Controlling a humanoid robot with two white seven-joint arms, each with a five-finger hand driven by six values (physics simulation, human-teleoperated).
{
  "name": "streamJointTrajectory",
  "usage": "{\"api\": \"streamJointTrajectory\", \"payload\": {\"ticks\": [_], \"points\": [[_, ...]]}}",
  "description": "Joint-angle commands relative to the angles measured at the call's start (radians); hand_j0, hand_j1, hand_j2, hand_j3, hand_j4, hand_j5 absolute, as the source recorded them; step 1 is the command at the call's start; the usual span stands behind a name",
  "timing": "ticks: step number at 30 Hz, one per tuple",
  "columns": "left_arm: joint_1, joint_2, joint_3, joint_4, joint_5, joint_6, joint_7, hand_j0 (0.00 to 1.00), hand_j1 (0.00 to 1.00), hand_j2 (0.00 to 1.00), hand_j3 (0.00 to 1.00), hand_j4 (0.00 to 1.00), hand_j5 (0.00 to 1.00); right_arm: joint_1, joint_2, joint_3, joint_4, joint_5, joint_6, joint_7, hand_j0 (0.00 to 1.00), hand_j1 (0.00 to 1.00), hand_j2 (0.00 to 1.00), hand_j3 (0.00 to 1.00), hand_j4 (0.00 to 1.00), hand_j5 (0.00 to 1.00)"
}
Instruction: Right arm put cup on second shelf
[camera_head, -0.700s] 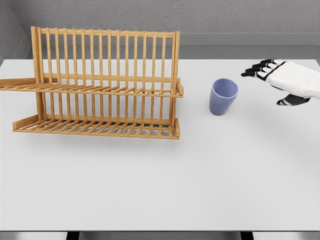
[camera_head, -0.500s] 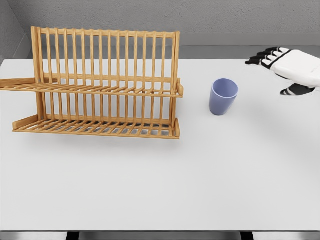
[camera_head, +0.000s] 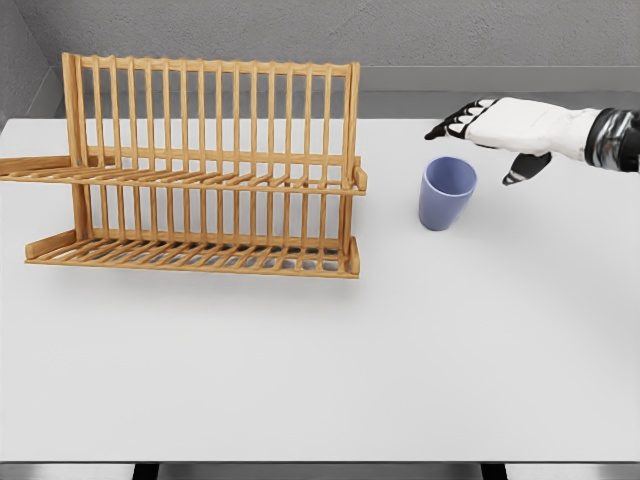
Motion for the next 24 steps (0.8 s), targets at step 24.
{"api": "streamJointTrajectory", "payload": {"ticks": [24], "points": [[0.000,0.000,0.000,0.000,0.000,0.000,0.000,1.00,1.00,1.00,1.00,1.00,1.00,-0.035,0.068,0.102,0.076,-0.003,0.002,0.002,1.00,1.00,1.00,1.00,1.00,1.00]]}}
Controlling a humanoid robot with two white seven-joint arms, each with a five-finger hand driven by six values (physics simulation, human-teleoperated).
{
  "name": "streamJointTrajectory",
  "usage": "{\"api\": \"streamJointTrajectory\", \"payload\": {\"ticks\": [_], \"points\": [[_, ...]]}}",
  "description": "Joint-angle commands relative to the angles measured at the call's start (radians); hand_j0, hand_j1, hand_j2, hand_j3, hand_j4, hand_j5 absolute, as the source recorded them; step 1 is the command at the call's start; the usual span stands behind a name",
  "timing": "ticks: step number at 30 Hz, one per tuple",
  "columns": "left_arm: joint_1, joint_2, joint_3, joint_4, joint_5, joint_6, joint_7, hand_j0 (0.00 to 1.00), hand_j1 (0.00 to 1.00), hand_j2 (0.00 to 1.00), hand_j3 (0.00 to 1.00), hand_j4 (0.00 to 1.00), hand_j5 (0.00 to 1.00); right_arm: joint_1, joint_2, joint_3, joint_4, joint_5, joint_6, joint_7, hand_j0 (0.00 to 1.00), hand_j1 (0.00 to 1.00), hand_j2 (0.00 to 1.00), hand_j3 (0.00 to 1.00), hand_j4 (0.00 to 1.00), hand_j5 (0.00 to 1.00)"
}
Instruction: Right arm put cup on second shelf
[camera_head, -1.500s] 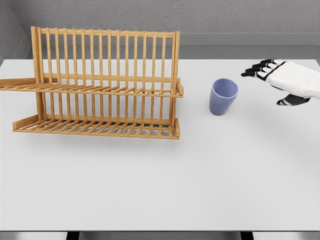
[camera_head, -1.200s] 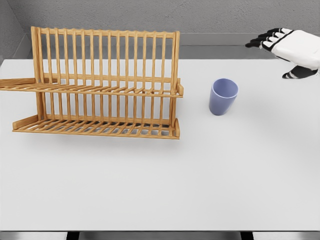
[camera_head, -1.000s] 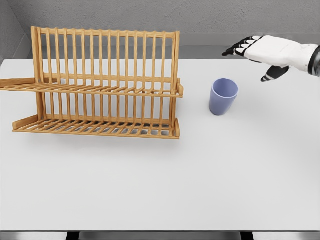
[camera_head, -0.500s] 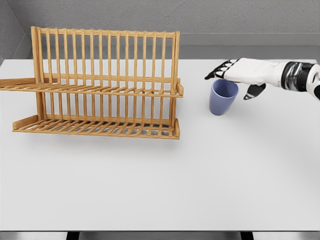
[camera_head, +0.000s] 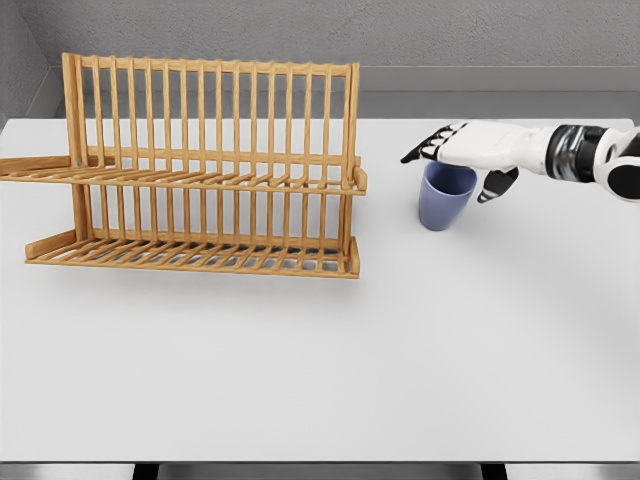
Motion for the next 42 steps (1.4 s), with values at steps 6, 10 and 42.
{"api": "streamJointTrajectory", "payload": {"ticks": [6,10,42], "points": [[0.000,0.000,0.000,0.000,0.000,0.000,0.000,1.00,1.00,1.00,1.00,1.00,1.00,-0.008,0.006,0.017,0.032,-0.003,0.011,0.000,1.00,1.00,1.00,1.00,1.00,1.00],[0.000,0.000,0.000,0.000,0.000,0.000,0.000,1.00,1.00,1.00,1.00,1.00,1.00,-0.008,0.008,0.023,0.041,-0.004,0.011,0.000,1.00,1.00,1.00,1.00,1.00,1.00],[0.000,0.000,0.000,0.000,0.000,0.000,0.000,1.00,1.00,1.00,1.00,1.00,1.00,-0.055,-0.004,0.025,0.014,-0.004,0.005,0.000,0.62,0.62,0.62,0.62,0.62,0.62]]}}
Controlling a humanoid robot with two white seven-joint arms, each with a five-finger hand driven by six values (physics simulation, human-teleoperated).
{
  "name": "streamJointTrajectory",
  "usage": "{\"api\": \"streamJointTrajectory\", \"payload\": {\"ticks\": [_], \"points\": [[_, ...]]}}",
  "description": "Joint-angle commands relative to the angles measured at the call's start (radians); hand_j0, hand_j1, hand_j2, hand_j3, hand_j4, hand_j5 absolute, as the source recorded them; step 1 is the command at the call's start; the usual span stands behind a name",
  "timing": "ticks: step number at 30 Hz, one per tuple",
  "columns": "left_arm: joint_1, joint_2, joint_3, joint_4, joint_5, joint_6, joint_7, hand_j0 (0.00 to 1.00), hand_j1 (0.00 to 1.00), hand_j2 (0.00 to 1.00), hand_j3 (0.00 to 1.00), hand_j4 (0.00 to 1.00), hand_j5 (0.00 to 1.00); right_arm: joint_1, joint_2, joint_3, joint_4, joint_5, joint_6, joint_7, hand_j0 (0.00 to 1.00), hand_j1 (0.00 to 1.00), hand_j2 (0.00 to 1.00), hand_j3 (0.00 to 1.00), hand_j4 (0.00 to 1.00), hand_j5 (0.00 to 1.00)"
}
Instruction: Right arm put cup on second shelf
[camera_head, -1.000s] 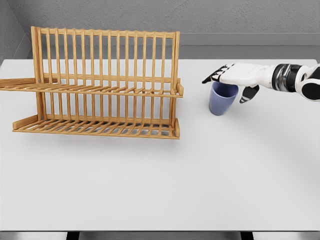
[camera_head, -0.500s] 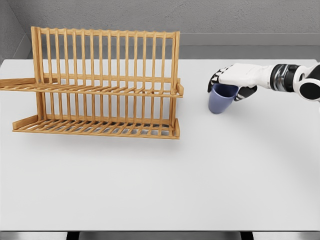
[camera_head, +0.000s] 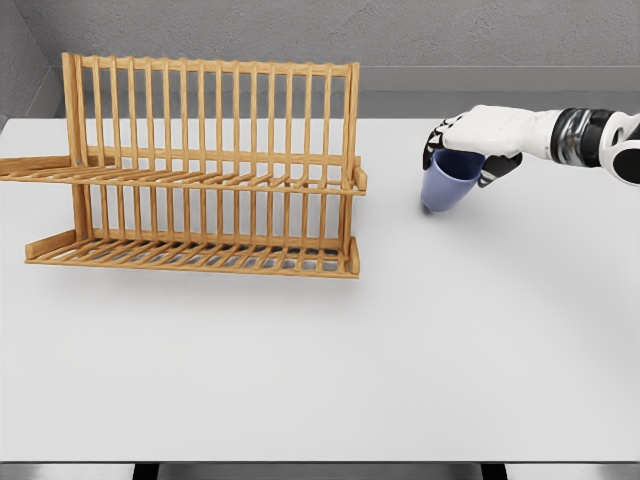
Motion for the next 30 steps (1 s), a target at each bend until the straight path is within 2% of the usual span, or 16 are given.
{"api": "streamJointTrajectory", "payload": {"ticks": [1,9,17,23,28,30], "points": [[0.000,0.000,0.000,0.000,0.000,0.000,0.000,1.00,1.00,1.00,1.00,1.00,1.00,-0.002,-0.007,0.000,-0.011,-0.003,0.002,-0.001,0.59,0.59,0.59,0.59,0.59,0.59],[0.000,0.000,0.000,0.000,0.000,0.000,0.000,1.00,1.00,1.00,1.00,1.00,1.00,-0.037,-0.018,-0.002,-0.012,-0.003,-0.007,-0.001,0.60,0.60,0.60,0.60,0.60,0.60],[0.000,0.000,0.000,0.000,0.000,0.000,0.000,1.00,1.00,1.00,1.00,1.00,1.00,-0.067,-0.041,-0.005,-0.075,-0.003,0.008,-0.001,0.60,0.60,0.60,0.60,0.60,0.60],[0.000,0.000,0.000,0.000,0.000,0.000,0.000,1.00,1.00,1.00,1.00,1.00,1.00,-0.081,-0.050,-0.005,-0.085,-0.003,0.005,-0.001,0.60,0.60,0.60,0.60,0.60,0.60],[0.000,0.000,0.000,0.000,0.000,0.000,0.000,1.00,1.00,1.00,1.00,1.00,1.00,-0.083,-0.067,-0.005,-0.143,-0.003,0.010,-0.001,0.60,0.60,0.60,0.60,0.60,0.60],[0.000,0.000,0.000,0.000,0.000,0.000,0.000,1.00,1.00,1.00,1.00,1.00,1.00,-0.081,-0.069,-0.030,-0.144,-0.003,0.006,-0.001,0.60,0.60,0.60,0.60,0.60,0.60]]}}
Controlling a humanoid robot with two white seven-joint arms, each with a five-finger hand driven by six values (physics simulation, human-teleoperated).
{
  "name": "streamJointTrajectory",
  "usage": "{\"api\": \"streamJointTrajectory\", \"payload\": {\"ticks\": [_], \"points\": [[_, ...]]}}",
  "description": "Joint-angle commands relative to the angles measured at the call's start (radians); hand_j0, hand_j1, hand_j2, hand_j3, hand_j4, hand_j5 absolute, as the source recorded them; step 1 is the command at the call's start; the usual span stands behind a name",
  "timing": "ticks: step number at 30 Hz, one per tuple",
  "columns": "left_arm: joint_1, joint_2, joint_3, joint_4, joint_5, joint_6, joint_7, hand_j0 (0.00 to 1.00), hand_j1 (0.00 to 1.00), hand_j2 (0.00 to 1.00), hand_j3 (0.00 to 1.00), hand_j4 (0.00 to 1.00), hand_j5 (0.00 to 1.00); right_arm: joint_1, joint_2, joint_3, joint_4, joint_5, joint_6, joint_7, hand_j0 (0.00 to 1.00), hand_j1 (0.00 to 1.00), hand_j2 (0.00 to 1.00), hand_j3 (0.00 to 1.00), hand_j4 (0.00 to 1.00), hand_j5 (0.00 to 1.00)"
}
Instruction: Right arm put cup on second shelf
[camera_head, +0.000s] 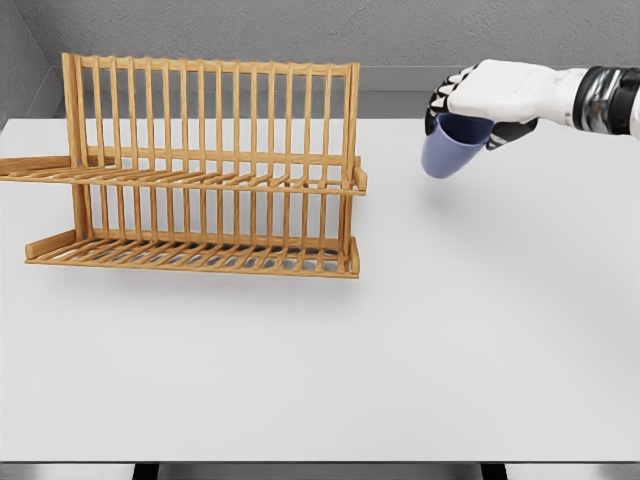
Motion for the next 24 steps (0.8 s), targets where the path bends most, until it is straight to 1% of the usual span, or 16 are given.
{"api": "streamJointTrajectory", "payload": {"ticks": [1,3,6,7,9,12,15,17,20,24], "points": [[0.000,0.000,0.000,0.000,0.000,0.000,0.000,1.00,1.00,1.00,1.00,1.00,1.00,0.000,-0.010,-0.018,-0.012,-0.002,-0.001,-0.001,0.60,0.60,0.60,0.60,0.60,0.60],[0.000,0.000,0.000,0.000,0.000,0.000,0.000,1.00,1.00,1.00,1.00,1.00,1.00,0.000,-0.011,-0.018,-0.034,-0.002,0.002,-0.001,0.60,0.60,0.60,0.60,0.60,0.60],[0.000,0.000,0.000,0.000,0.000,0.000,0.000,1.00,1.00,1.00,1.00,1.00,1.00,0.000,-0.017,-0.019,-0.040,-0.002,0.001,-0.001,0.60,0.60,0.60,0.60,0.60,0.60],[0.000,0.000,0.000,0.000,0.000,0.000,0.000,1.00,1.00,1.00,1.00,1.00,1.00,0.000,-0.020,-0.019,-0.055,-0.002,0.002,-0.001,0.60,0.60,0.60,0.60,0.60,0.60],[0.000,0.000,0.000,0.000,0.000,0.000,0.000,1.00,1.00,1.00,1.00,1.00,1.00,0.003,-0.030,-0.047,-0.077,-0.002,0.002,-0.001,0.60,0.60,0.60,0.60,0.60,0.60],[0.000,0.000,0.000,0.000,0.000,0.000,0.000,1.00,1.00,1.00,1.00,1.00,1.00,0.002,-0.033,-0.050,-0.089,-0.002,0.001,-0.001,0.60,0.60,0.60,0.60,0.60,0.60],[0.000,0.000,0.000,0.000,0.000,0.000,0.000,1.00,1.00,1.00,1.00,1.00,1.00,0.002,-0.042,-0.061,-0.118,-0.002,0.002,-0.001,0.60,0.60,0.60,0.60,0.60,0.60],[0.000,0.000,0.000,0.000,0.000,0.000,0.000,1.00,1.00,1.00,1.00,1.00,1.00,0.003,-0.042,-0.061,-0.120,-0.002,0.002,-0.001,0.60,0.60,0.60,0.60,0.60,0.60],[0.000,0.000,0.000,0.000,0.000,0.000,0.000,1.00,1.00,1.00,1.00,1.00,1.00,0.002,-0.046,-0.062,-0.163,-0.002,0.004,-0.001,0.60,0.60,0.60,0.60,0.60,0.60],[0.000,0.000,0.000,0.000,0.000,0.000,0.000,1.00,1.00,1.00,1.00,1.00,1.00,0.000,-0.045,-0.064,-0.177,-0.002,0.004,-0.001,0.60,0.60,0.60,0.60,0.60,0.60]]}}
